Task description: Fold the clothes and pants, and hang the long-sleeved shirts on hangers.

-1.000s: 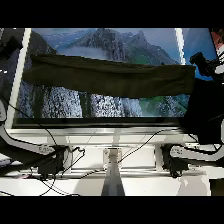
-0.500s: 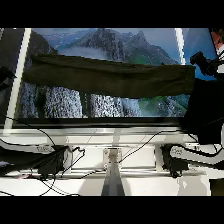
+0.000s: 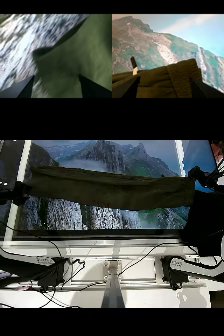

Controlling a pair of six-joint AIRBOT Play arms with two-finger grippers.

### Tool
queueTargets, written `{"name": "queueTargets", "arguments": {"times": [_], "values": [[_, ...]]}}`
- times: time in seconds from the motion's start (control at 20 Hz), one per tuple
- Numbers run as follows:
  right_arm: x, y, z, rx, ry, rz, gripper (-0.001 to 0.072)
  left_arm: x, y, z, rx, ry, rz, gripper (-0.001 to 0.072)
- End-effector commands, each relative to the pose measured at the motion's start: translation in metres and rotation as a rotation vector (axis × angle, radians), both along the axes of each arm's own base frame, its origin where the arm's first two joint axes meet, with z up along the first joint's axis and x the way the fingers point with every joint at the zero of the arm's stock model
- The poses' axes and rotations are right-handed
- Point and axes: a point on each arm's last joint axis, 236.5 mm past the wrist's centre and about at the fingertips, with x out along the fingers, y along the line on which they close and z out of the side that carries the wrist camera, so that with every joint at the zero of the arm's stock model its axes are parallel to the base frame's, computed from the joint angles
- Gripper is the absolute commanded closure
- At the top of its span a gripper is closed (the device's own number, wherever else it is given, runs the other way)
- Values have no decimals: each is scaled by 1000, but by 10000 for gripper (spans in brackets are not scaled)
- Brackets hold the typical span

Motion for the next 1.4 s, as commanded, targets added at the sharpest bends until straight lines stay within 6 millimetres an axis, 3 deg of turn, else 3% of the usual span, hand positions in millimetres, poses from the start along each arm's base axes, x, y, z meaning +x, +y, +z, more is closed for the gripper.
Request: {"name": "queueTargets", "arguments": {"times": [0.0, 0.05, 0.1, 0.2, 0.25, 0.3, 0.4, 0.45, 0.55, 0.75, 0.85, 0.95, 1.15, 1.35], "values": [[0, 1, 0, -9, 1, 14, 22, 33, 12, -6, 90, -107, 73, 60], [0, 2, 0, -5, 1, 14, 21, 39, 13, -8, 125, -116, 81, 95], [1, 4, 0, -1, 1, 17, 22, 44, 12, -10, 148, -123, 87, 208], [5, 17, 0, -4, -1, 44, 44, 56, 8, -1, 226, -152, 33, 616], [8, 28, 2, -8, -3, 69, 180, 63, 7, 12, 272, -179, -17, 691], [14, 38, 6, -15, -14, 93, 322, 69, 6, 29, 308, -209, -61, 691], [29, 64, 24, -34, -67, 143, 505, 76, 1, 73, 371, -272, -135, 691], [38, 80, 34, -39, -95, 172, 577, 74, -4, 96, 409, -292, -185, 692], [52, 124, 54, -18, -147, 231, 653, 58, -20, 145, 502, -308, -301, 692], [71, 237, 69, 53, -182, 395, 682, 6, -57, 229, 637, -322, -476, 692], [72, 306, 56, 127, -142, 473, 682, -14, -76, 266, 667, -366, -507, 691], [61, 381, 36, 186, -73, 584, 682, -30, -92, 301, 711, -422, -516, 691], [9, 541, 11, 339, 14, 799, 682, -52, -123, 352, 779, -530, -531, 691], [-69, 672, 7, 462, 59, 979, 683, -54, -148, 363, 774, -578, -572, 691]]}}
